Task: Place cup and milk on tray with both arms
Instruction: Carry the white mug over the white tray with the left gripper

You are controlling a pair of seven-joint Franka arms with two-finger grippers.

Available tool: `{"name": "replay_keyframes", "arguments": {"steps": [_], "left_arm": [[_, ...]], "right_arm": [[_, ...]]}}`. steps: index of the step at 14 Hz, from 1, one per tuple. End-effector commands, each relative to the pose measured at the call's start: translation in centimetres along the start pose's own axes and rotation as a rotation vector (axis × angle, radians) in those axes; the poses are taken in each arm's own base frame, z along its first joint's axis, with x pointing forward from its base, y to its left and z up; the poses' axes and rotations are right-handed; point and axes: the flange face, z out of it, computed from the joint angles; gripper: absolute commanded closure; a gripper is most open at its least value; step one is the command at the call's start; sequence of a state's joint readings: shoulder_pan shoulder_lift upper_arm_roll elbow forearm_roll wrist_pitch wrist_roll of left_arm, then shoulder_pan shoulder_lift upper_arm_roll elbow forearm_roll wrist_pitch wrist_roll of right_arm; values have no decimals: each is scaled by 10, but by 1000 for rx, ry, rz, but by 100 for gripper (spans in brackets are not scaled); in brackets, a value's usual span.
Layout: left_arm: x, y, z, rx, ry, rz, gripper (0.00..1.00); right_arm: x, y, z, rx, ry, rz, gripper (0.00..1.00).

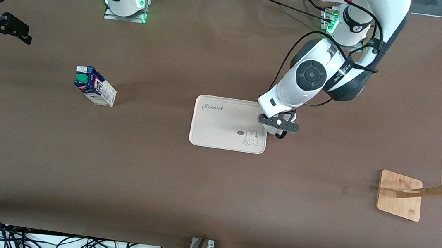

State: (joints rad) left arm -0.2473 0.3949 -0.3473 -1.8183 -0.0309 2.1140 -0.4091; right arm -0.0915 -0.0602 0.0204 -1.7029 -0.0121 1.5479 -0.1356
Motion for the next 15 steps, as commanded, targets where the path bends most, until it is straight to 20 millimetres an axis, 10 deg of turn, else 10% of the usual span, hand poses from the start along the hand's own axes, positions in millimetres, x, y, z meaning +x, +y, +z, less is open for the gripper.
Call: {"name": "replay_keyframes", "arguments": {"steps": [1, 15], "left_arm": [[5, 15, 0, 25, -3, 26, 100], [2, 68, 42, 49, -89, 103, 100]], "right_arm": [[-1, 2, -1, 10, -2, 12, 0], [3, 2, 0, 10, -4, 12, 0]]}}
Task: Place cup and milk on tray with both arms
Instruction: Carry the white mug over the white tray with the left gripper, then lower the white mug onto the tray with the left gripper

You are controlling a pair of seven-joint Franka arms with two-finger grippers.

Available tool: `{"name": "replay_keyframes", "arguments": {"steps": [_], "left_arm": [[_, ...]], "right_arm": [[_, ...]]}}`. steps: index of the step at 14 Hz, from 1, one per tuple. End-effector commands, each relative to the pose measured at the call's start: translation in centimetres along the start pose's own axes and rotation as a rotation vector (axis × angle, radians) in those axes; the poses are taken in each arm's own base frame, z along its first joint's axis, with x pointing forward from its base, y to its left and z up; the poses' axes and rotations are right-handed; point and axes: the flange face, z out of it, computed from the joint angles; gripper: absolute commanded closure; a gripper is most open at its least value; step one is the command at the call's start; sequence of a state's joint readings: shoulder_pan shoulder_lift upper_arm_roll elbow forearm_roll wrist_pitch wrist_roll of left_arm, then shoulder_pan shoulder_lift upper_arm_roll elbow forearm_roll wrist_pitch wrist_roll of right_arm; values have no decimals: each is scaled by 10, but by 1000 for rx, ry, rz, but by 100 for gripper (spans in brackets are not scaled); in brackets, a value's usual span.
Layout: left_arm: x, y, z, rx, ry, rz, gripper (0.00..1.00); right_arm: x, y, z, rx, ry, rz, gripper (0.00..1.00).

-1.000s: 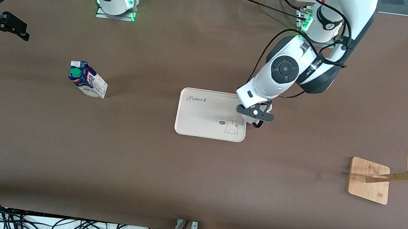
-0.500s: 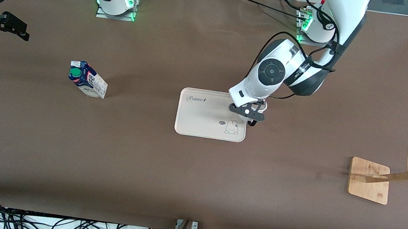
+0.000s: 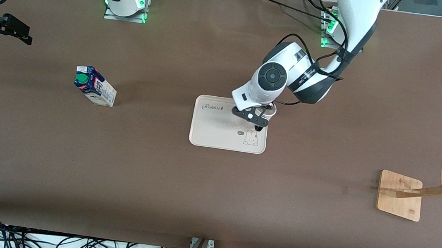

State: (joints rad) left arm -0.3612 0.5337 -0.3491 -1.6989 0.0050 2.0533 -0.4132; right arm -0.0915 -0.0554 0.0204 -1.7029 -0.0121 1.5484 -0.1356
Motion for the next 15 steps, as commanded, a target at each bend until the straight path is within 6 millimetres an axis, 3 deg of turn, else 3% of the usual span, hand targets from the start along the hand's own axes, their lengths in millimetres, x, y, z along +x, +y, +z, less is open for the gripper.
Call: {"name": "replay_keyframes", "arguments": {"steps": [1, 7, 15], "left_arm": [[7, 4, -6, -22, -19, -28, 100], [23, 9, 10, -48, -38, -37, 100], [24, 9, 36, -37, -76, -37, 100]], "right_arm": [[1, 2, -2, 10, -1, 12, 0], [1, 2, -2, 10, -1, 11, 0], [1, 2, -2, 10, -1, 11, 0]]}}
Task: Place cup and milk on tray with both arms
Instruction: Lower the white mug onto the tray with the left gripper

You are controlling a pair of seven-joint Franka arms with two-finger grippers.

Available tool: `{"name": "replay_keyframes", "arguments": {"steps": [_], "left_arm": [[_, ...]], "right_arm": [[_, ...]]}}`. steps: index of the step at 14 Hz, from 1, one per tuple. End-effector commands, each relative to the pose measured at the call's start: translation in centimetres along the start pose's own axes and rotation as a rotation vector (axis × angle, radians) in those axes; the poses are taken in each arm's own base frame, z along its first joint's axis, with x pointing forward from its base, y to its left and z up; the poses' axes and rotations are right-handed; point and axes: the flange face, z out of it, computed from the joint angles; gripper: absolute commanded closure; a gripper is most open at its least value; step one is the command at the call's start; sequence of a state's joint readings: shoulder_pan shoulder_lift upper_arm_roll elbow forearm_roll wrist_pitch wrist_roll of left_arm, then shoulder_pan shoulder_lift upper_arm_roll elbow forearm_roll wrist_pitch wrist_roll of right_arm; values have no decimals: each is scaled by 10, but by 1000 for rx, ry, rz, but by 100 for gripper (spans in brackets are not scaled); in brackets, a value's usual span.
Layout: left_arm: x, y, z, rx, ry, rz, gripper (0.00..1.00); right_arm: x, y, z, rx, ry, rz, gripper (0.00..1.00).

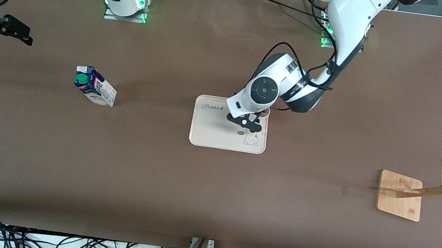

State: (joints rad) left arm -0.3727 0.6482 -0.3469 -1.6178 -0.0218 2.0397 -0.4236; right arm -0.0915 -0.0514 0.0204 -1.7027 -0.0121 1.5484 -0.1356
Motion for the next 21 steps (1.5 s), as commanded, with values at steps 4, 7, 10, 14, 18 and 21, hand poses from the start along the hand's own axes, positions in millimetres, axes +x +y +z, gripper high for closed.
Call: {"name": "replay_keyframes", "arguments": {"steps": [4, 7, 10, 14, 18, 21], "left_arm": [[8, 0, 8, 41, -2, 16, 85], [11, -4, 13, 123, 35, 68, 0], [13, 2, 6, 113, 57, 67, 0], [16, 4, -1, 104, 72, 64, 0], [16, 6, -3, 102, 75, 63, 0], [14, 2, -24, 101, 97, 57, 0]], "right_arm": [[0, 2, -5, 9, 4, 11, 0], [0, 2, -5, 9, 4, 11, 0], [0, 2, -4, 9, 3, 11, 0], [0, 2, -4, 9, 3, 11, 0], [0, 1, -5, 7, 4, 14, 0], [0, -1, -5, 6, 4, 14, 0]]}}
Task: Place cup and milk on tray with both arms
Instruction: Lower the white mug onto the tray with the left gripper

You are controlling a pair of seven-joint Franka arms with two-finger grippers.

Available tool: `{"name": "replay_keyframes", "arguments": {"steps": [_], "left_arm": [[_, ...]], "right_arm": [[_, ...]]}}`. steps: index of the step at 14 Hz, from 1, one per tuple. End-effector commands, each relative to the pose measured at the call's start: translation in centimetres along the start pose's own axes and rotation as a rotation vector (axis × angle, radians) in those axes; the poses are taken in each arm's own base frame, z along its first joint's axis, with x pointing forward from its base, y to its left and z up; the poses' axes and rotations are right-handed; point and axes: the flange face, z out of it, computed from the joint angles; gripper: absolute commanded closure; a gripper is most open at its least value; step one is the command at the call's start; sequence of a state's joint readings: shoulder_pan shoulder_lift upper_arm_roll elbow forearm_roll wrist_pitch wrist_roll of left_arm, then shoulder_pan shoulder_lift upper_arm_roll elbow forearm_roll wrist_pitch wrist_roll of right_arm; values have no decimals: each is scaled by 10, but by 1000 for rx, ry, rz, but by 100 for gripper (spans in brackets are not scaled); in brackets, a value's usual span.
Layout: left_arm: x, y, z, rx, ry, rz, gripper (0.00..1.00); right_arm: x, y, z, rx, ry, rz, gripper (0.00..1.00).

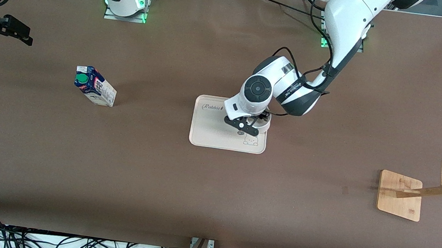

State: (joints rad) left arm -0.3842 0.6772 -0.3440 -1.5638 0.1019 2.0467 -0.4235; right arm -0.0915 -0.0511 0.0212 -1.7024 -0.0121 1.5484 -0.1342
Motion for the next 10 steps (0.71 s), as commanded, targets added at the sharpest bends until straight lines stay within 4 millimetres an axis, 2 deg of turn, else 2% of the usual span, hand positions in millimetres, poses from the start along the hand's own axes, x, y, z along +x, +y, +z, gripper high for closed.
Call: {"name": "replay_keyframes", "arguments": {"steps": [1, 4, 6, 10], "left_arm": [[2, -3, -22, 19, 29, -6, 0], [2, -4, -18, 21, 22, -7, 0], [0, -3, -11, 27, 9, -1, 0], [-17, 4, -1, 69, -94, 31, 0]], "right_arm": [[0, -1, -4, 5, 2, 9, 0], [0, -2, -2, 8, -6, 1, 0], [2, -6, 10, 16, -64, -7, 0], [-3, -13, 14, 27, -118, -21, 0]]}}
